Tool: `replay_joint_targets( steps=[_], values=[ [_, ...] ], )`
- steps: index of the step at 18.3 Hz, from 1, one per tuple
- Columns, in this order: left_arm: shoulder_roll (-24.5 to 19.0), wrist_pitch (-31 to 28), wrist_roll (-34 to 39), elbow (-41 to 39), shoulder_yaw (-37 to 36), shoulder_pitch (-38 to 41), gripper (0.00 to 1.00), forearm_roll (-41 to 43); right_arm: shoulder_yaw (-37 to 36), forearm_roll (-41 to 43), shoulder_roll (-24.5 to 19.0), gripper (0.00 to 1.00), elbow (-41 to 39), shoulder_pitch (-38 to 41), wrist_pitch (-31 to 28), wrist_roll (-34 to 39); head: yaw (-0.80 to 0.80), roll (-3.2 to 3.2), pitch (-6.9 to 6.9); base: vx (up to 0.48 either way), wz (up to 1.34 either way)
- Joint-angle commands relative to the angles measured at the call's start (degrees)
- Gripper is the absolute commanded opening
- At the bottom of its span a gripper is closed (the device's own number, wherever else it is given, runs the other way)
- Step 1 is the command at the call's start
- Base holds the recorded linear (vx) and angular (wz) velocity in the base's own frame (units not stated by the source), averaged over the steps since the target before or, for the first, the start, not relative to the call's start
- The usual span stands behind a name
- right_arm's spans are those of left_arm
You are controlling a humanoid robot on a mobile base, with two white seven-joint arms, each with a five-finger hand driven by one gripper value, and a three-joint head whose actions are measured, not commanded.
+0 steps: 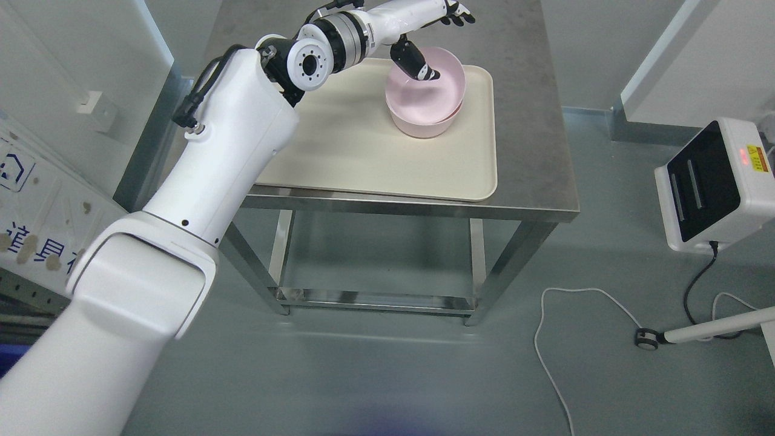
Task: Stack pink IKEA bowls on left shelf middle
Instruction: 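Lower the held bowl into the other pink bowl with the left hand, then regrasp the stacked pink bowls with the left hand and lift them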
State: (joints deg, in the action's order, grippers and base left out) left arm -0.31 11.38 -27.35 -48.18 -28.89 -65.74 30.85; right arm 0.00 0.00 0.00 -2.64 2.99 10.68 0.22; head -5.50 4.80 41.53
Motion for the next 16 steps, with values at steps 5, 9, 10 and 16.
replay_joint_targets(
  steps=[5, 9, 10, 16],
  values=[
    [-0.7, 6.7, -1.6, -22.1, 24.2, 17.7, 0.85, -30.6, -0.6, -0.4, 1.0, 1.0, 0.0, 0.0, 0.0, 0.0, 0.0, 0.0, 0.0, 0.0, 0.0],
    [-0.7, 7.4, -11.6, -27.5, 15.5, 23.7, 0.81, -26.8, -0.5, -0.4, 1.0, 1.0, 0.0, 0.0, 0.0, 0.0, 0.0, 0.0, 0.0, 0.0, 0.0],
    [-0.7, 7.3, -11.6, -27.5, 14.4, 23.6, 0.8, -21.3, -0.6, -0.4, 1.0, 1.0, 0.0, 0.0, 0.0, 0.0, 0.0, 0.0, 0.0, 0.0, 0.0],
    [-0.7, 3.8, -12.4, -26.2, 13.5, 19.6, 0.79, 11.5, -0.5, -0.4, 1.0, 1.0, 0.0, 0.0, 0.0, 0.0, 0.0, 0.0, 0.0, 0.0, 0.0]
  ],
)
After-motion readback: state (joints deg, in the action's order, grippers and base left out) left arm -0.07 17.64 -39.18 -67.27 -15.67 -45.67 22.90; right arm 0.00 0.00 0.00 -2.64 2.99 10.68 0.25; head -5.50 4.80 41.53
